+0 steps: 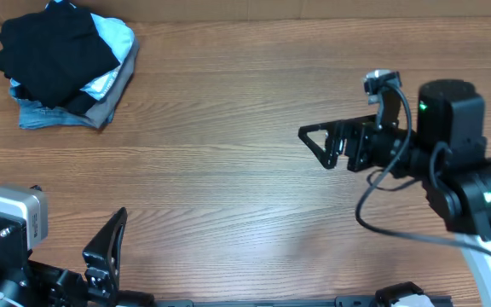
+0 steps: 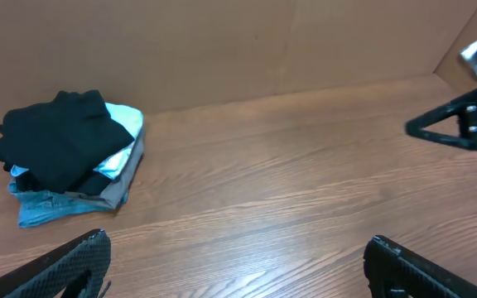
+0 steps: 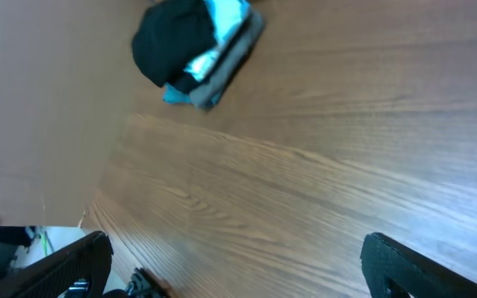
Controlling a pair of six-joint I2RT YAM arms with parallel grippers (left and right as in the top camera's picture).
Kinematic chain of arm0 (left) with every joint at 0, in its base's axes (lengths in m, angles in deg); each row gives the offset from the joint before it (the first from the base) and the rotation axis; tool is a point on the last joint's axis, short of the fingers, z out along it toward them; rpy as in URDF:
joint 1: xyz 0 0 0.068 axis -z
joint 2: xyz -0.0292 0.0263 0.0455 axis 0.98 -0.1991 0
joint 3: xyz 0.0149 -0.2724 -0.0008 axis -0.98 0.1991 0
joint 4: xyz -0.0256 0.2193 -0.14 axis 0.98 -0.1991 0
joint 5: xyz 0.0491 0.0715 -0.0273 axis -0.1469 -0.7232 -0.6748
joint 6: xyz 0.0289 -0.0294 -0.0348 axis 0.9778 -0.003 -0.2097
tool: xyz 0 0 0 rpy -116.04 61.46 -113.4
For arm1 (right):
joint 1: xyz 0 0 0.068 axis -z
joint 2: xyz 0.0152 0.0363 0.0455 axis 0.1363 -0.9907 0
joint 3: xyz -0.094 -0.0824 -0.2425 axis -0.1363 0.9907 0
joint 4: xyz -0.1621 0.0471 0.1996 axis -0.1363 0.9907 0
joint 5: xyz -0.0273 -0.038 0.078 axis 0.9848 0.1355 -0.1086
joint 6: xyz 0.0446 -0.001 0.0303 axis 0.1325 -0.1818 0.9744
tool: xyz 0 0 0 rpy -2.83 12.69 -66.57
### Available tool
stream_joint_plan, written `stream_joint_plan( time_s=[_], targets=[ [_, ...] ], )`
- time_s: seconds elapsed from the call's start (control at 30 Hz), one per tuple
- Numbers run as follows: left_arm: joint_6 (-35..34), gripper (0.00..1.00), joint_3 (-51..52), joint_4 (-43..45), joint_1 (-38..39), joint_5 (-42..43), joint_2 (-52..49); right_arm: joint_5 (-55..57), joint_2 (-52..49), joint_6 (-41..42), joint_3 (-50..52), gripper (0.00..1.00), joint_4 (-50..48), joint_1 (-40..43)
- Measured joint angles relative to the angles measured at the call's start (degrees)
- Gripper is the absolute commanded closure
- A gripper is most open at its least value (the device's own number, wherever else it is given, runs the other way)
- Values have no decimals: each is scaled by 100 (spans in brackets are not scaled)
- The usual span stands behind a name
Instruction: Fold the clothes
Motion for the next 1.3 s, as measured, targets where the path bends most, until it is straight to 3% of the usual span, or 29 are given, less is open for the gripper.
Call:
stream_joint_plan(
  time_s=[0.33, 0.83, 0.93, 1.13, 1.3],
  targets=[
    [0, 0, 0, -2, 0, 0, 0, 94, 98, -428, 0, 0, 177, 313],
    [0, 0, 0, -20, 0, 0, 0, 1635, 3510, -1899, 116, 0, 431, 337],
    [0, 0, 2, -20, 0, 0, 0, 2098, 3840, -1998, 656, 0, 186, 339],
    [0, 0, 11, -22, 0, 0, 2, 2763, 4739, -2081, 2900, 0, -1493, 339],
    [0, 0, 13, -20, 0, 0, 4, 2822, 5167, -2100, 4304, 0, -1716, 339]
  ],
)
